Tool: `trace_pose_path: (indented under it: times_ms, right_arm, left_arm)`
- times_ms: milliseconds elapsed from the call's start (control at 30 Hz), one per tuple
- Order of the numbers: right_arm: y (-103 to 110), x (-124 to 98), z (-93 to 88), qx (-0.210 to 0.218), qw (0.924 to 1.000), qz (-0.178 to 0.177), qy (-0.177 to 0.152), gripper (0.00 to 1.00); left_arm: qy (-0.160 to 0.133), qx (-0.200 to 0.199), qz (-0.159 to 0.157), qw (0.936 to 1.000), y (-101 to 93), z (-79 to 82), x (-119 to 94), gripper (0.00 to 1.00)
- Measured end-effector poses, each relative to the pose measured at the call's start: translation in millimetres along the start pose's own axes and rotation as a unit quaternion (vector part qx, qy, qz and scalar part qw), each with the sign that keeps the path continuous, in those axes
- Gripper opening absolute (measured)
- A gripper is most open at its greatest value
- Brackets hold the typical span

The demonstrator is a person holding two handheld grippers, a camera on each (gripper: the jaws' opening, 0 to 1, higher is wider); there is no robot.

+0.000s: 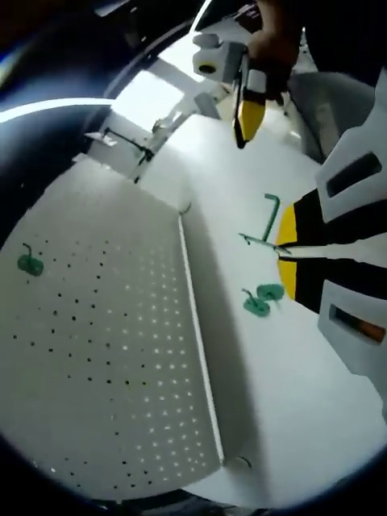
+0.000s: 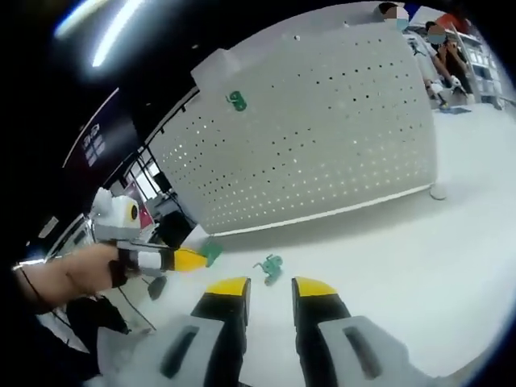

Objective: Insert the hook assembly into the mounting plate slot until the hook locks in place.

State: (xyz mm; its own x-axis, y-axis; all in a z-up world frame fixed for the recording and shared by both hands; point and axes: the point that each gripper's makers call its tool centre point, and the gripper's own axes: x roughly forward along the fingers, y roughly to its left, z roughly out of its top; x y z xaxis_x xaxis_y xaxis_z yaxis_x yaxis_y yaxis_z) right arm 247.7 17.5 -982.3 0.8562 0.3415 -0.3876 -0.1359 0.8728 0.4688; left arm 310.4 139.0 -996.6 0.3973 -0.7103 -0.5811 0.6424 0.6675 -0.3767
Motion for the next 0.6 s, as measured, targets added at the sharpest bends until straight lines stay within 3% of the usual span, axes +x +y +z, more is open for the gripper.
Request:
trace_pose_path:
  times_ms: [167, 300, 367, 600]
  right_arm:
    - [26, 6, 1.4, 0.034, 0.9988, 0.036, -0.005, 0.18]
    - [50, 15, 6.6, 0.110, 0.9903, 0.083, -0.017, 0.18]
    - [56, 18, 13.1, 0.130, 0.9870, 0.088, -0.034, 0.18]
    - [67, 30, 19.5, 0.163, 0.9807, 0.102, -0.034, 0.18]
  left_arm:
    - [-0.011, 0.007, 0.003, 0.9999, -6.7, 2.3, -3, 0.03]
    - [-0.034, -0.011, 0.004, 0.9994, -15.1, 5.5, -5, 0.03]
    - [-0.048, -0.022, 0.002, 0.9986, -21.2, 8.5, -7, 0.03]
    - [-0.080, -0.024, 0.005, 0.9965, -31.4, 17.5, -16, 0.03]
